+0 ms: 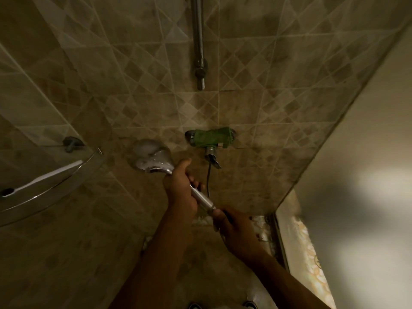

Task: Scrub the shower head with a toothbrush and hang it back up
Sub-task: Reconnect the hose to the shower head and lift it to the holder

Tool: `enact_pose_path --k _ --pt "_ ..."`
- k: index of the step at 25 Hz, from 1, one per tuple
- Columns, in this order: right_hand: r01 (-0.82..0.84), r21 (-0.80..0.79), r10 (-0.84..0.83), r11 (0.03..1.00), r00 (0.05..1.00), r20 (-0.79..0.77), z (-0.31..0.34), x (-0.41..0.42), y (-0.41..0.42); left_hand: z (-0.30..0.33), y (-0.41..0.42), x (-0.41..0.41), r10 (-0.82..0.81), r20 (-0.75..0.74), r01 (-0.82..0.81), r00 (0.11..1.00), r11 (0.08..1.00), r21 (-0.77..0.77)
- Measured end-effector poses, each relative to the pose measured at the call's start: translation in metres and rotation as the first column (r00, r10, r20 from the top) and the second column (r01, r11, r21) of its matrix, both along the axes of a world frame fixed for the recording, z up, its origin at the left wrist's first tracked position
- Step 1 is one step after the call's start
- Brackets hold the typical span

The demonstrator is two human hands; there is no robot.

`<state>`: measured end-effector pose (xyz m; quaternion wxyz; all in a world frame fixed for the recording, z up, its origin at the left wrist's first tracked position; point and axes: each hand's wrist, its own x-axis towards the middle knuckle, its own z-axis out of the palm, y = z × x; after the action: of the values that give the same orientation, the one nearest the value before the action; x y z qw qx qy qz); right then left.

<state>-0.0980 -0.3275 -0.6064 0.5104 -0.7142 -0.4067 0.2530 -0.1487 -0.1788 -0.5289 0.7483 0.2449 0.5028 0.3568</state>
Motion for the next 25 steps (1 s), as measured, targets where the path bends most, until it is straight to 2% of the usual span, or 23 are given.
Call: enact_pose_path --k 3,5,7,10,12,14,16,21,25 --pt "-0.010 0.060 0.020 0.998 0.983 -0.180 -0.007 -0.007 0.003 0.008 0.000 -0.004 -0.101 0.031 0.101 0.994 0.995 -0.004" --pt "0.021 0.072 -0.003 0.997 0.973 -0.231 -0.007 -0.008 0.004 0.009 0.002 -0.004 -0.145 -0.038 0.146 0.989 0.989 0.026" --pt "0.058 0.059 -0.042 0.997 0.969 -0.244 -0.006 -0.007 0.004 0.011 -0.001 -0.005 -0.145 -0.183 0.157 0.972 0.986 0.054" --pt "0.128 -0.002 -0.126 0.992 0.975 -0.181 -0.004 -0.009 0.006 0.010 -0.010 -0.004 -0.094 -0.276 0.122 0.956 0.989 0.084" --pt "0.176 -0.028 -0.178 0.984 0.979 -0.096 -0.005 -0.007 0.006 0.012 -0.012 -0.005 -0.123 -0.234 0.135 0.964 0.990 0.033" --pt "0.203 -0.052 -0.205 0.978 0.978 -0.039 -0.005 -0.004 0.007 0.018 -0.012 -0.004 -0.147 -0.078 0.143 0.986 0.989 -0.044" --pt "0.220 -0.031 -0.220 0.975 0.976 0.003 -0.005 -0.002 0.007 0.023 -0.010 -0.001 -0.156 0.000 0.156 0.988 0.985 -0.073" --pt "0.163 -0.052 -0.160 0.985 0.985 0.061 -0.002 -0.001 0.006 0.027 -0.012 0.010 -0.153 -0.085 0.144 0.985 0.984 -0.103" --pt "0.095 -0.030 -0.096 0.995 0.994 -0.049 0.008 0.002 0.001 0.020 -0.012 0.010 -0.110 -0.032 0.108 0.993 0.992 -0.061"
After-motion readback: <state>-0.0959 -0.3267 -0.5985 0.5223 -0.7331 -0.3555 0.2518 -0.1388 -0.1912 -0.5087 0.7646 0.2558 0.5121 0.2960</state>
